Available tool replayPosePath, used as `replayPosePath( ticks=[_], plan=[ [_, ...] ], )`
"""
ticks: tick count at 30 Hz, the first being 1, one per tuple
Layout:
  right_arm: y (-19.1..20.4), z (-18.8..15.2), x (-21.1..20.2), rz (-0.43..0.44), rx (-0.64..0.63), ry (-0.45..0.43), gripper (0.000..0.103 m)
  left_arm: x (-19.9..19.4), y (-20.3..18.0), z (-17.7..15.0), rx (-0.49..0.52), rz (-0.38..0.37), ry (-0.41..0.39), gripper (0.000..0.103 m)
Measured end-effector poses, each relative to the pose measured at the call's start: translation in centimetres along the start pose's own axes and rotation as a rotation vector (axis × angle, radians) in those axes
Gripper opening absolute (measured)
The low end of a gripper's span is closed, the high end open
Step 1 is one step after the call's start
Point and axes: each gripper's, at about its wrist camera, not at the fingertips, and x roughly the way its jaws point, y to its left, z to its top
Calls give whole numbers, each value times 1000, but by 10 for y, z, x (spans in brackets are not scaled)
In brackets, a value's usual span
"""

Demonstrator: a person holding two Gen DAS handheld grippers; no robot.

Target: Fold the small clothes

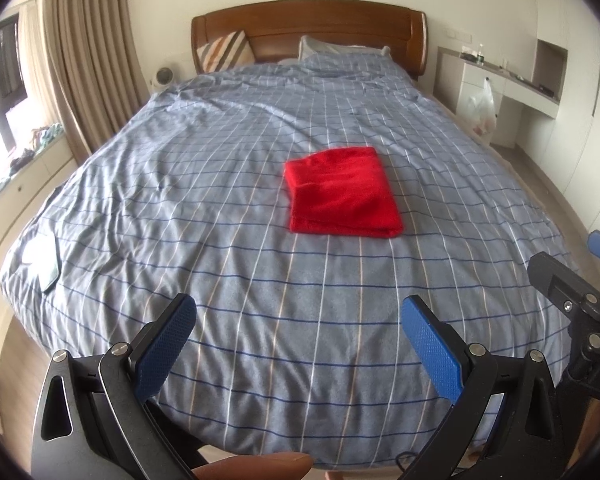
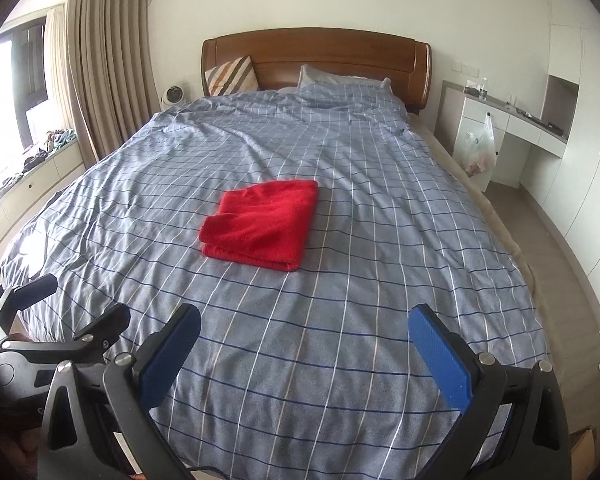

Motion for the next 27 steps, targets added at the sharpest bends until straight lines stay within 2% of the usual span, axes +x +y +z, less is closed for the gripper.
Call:
replayPosePath(
  ticks=[22, 27],
  plan=[
    [8, -2, 11, -22, -31, 19, 102, 1, 13, 1, -50, 43, -16, 102],
    [8, -3, 12, -18, -31, 23, 102, 0, 9, 1, -31, 66, -24, 102]
  ],
)
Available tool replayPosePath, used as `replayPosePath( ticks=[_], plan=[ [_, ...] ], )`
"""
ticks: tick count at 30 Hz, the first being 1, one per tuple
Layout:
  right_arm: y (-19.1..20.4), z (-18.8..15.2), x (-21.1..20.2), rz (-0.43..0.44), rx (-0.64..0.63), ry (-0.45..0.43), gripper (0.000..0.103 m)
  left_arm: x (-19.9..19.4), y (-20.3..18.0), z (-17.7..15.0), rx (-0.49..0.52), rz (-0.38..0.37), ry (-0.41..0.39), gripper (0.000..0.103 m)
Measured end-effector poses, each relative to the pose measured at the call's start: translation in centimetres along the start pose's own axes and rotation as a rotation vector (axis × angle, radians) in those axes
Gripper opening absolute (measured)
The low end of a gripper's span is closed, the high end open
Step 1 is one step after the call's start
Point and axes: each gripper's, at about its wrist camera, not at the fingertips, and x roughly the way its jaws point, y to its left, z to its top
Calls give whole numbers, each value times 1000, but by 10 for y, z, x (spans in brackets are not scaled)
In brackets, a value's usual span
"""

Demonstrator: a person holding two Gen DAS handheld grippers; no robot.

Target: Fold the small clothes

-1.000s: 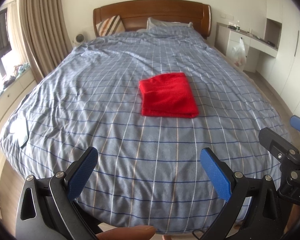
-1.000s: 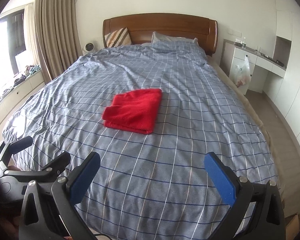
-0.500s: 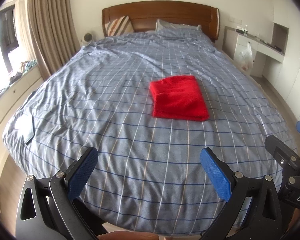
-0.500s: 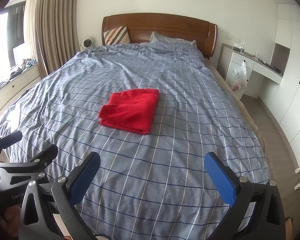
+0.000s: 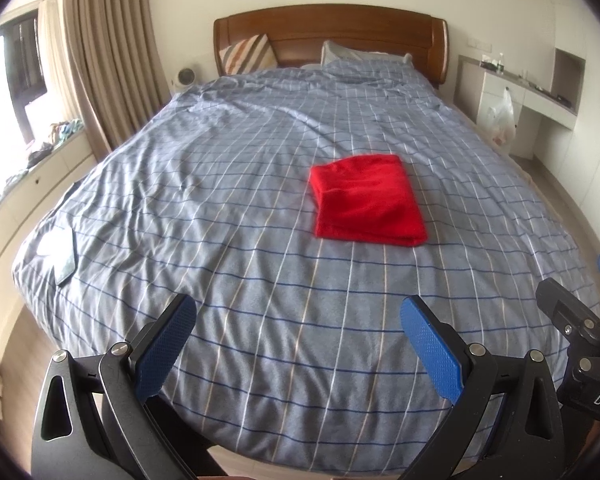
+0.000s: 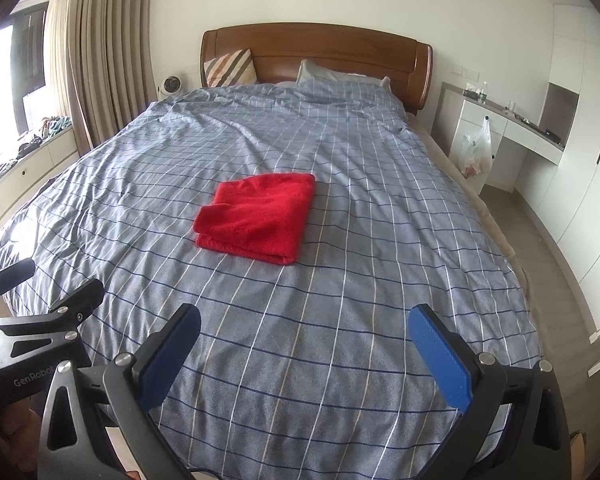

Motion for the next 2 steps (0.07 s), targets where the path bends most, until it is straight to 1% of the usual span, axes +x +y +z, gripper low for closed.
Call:
replayPosePath(
  ticks=[2],
  plan=[
    [1, 0, 0, 1, -1, 0, 102, -2, -2, 0, 11, 4, -8, 102]
  ],
)
